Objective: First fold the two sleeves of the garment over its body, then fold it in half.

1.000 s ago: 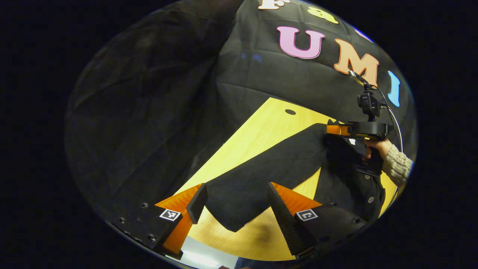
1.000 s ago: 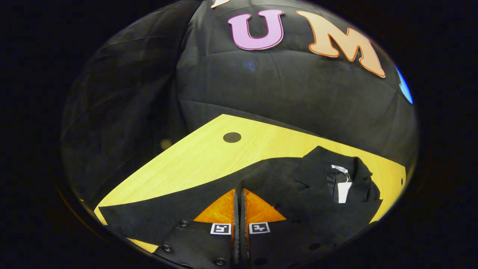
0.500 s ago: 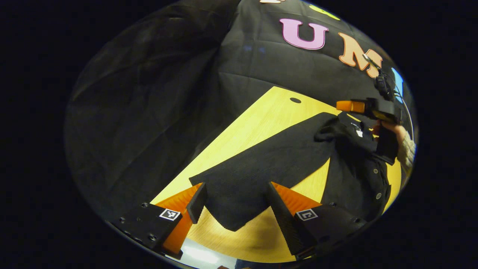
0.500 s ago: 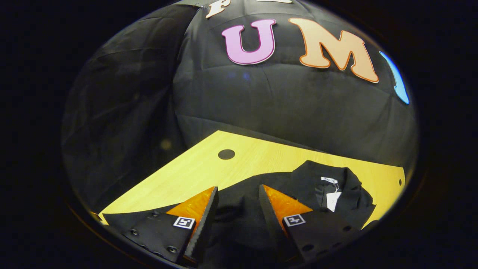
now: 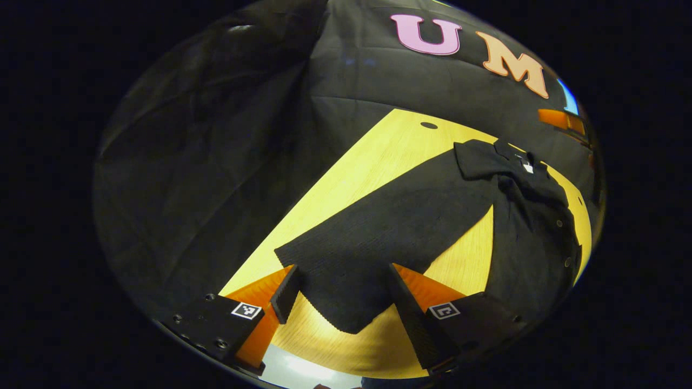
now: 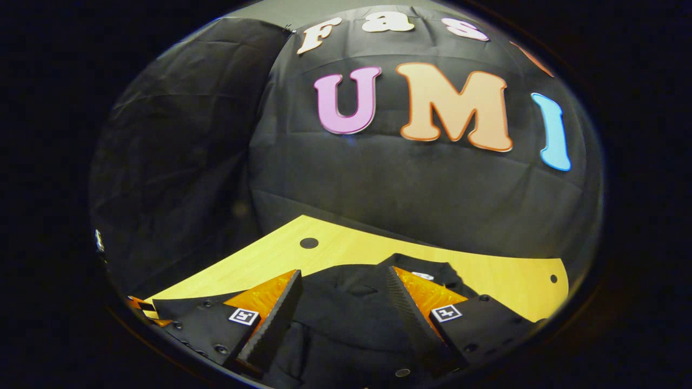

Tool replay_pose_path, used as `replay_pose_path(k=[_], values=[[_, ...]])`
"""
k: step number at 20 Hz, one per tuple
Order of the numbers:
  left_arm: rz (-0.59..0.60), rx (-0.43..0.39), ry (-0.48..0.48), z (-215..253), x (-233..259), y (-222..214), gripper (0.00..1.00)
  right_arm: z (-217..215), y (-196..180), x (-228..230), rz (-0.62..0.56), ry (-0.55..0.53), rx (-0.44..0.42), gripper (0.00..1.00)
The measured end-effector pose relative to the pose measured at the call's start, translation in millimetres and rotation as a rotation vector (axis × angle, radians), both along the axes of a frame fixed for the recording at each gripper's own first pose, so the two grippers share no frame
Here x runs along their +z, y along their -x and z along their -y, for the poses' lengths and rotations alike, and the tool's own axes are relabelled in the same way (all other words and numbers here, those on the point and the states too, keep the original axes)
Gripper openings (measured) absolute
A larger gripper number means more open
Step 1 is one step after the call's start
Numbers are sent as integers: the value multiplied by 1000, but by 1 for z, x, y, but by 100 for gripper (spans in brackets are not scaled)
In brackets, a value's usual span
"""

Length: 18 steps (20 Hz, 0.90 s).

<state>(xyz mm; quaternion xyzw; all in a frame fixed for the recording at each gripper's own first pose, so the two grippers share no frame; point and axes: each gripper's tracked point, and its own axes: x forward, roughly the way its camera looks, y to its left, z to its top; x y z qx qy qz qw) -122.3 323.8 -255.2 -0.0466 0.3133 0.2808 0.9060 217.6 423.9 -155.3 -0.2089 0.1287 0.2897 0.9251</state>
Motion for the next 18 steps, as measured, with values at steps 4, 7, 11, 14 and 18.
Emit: replay_pose_path(k=[4, 7, 11, 14, 18], values=[[-5, 5, 1, -5, -10, -2, 96, 53, 13, 54, 111, -47, -87, 99], [2, -4, -3, -3, -12, -1, 95, 94, 32, 81, 156, -63, -141, 100], [11, -14, -11, -3, -13, -1, 95, 146, 55, 101, 197, -54, -229, 100], [14, -27, -6, 1, -14, -4, 89, 169, 70, 111, 222, -71, -271, 100], [4, -58, -7, 9, -16, -13, 65, 188, 89, 125, 276, -99, -294, 100]])
